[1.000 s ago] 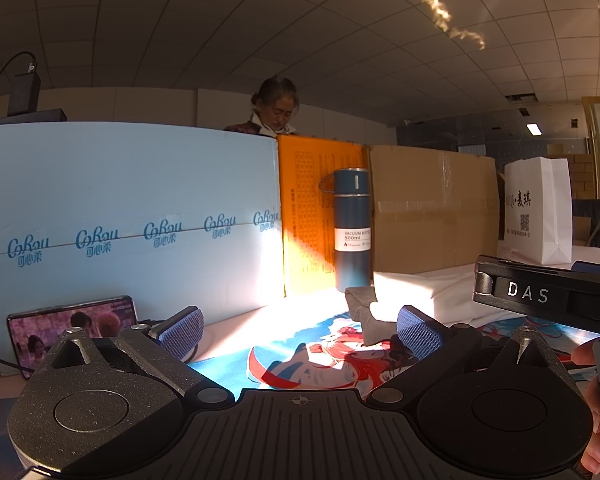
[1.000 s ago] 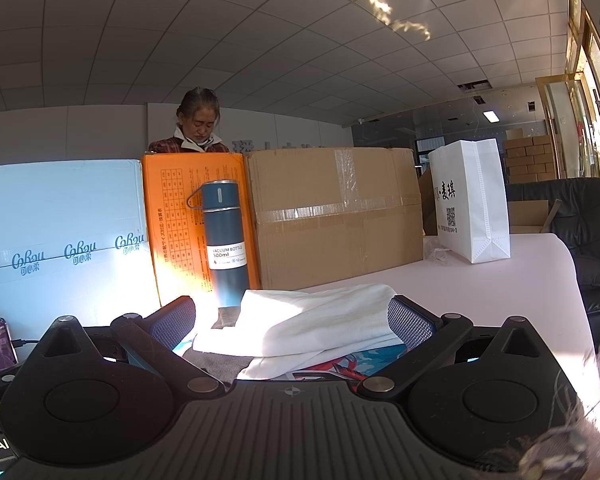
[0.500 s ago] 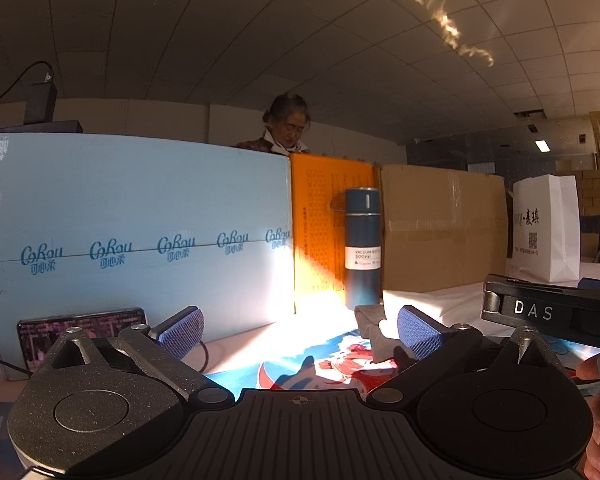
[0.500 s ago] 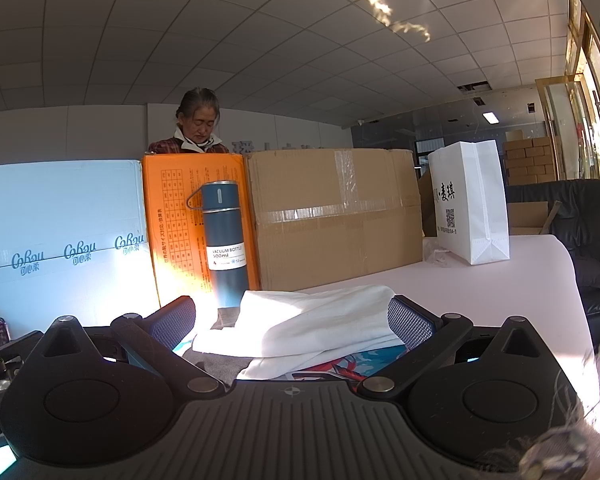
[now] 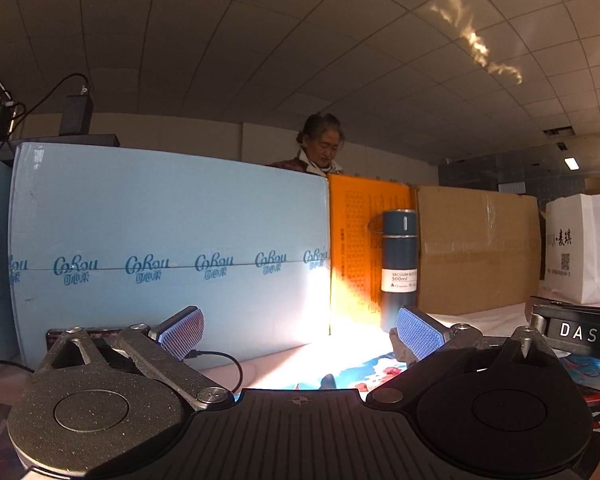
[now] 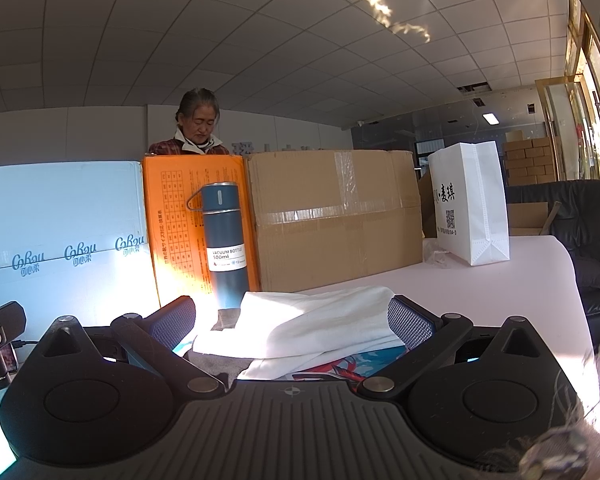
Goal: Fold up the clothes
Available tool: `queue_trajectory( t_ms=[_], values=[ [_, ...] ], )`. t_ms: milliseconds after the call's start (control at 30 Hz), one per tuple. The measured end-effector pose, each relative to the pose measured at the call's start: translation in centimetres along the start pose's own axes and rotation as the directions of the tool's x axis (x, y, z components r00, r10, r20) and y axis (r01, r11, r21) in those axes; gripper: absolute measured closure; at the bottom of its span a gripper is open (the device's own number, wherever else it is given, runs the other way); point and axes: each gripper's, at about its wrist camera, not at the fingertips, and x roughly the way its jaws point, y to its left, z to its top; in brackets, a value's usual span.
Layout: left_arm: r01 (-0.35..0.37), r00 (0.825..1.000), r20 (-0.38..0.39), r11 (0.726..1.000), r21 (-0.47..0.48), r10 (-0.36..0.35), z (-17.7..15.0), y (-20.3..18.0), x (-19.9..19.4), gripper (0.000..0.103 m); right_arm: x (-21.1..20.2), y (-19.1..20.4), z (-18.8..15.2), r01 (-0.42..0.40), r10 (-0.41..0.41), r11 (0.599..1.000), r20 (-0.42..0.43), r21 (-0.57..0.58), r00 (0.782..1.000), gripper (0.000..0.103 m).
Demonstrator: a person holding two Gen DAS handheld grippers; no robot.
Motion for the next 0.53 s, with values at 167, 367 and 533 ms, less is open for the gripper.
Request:
queue_trajectory(
  t_ms=[167,367,533],
  values=[
    [0.004,1.0,-0.004,1.0,0.003,-0.004,-0.04,-0.06,0.17,0.0,0.02,-0.02,-0.02,0.0,0.0,1.0,0.0,0.0,1.0,0.0],
    [0.006,1.0,-0.009,1.0,-0.002,-0.006,-0.11,0.03,0.24,0.0,0.02,0.01,-0.01,0.0,0.0,1.0,-0.001,0.001,1.0,0.0],
    [0.017,1.0,-0.009,1.0,-0.002,-0.017,-0.11,0.02,0.24,0.0,-0.02,0.06,-0.03,0.001,-0.001,1.0,-0.002,0.0,1.0,0.0]
  ],
)
